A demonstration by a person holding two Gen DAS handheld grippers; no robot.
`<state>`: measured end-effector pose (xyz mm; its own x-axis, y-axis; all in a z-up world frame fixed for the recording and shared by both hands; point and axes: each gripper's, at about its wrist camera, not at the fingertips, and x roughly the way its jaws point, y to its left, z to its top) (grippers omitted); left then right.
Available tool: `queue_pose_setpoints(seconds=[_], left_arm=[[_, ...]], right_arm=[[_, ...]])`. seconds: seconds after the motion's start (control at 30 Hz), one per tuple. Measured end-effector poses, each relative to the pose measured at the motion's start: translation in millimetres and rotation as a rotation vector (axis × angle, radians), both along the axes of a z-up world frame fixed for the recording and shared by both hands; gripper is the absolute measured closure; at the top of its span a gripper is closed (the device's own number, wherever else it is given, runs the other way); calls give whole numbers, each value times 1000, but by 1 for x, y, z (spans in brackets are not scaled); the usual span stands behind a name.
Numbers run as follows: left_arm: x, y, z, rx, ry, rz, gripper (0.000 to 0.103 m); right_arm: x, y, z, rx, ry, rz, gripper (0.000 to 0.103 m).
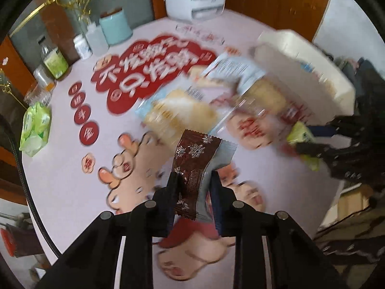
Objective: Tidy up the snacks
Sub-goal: 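Carry the brown snack and green packet over the white tray and release both inside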
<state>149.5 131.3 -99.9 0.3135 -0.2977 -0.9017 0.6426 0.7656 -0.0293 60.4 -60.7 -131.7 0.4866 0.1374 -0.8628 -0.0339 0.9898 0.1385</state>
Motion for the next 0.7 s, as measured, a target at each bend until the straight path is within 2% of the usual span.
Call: queue_pose_setpoints(seconds=[0.17,0.37,0.5,0.7], left_arm=[[-20,-55,44,-117,-26,-9,79],[-40,-145,82,-204,-42,-65,79],[-51,-203,93,-232,-66,-88,79],[-61,-287,87,-204,-84,-110,79]], right_arm=[[-20,-38,41,5,-91,-31,65],[-44,-102,78,-7,-166,-103,65],[-53,-149,90,-23,-193,-159,65],[-52,-219,85,-7,-177,-247,64]])
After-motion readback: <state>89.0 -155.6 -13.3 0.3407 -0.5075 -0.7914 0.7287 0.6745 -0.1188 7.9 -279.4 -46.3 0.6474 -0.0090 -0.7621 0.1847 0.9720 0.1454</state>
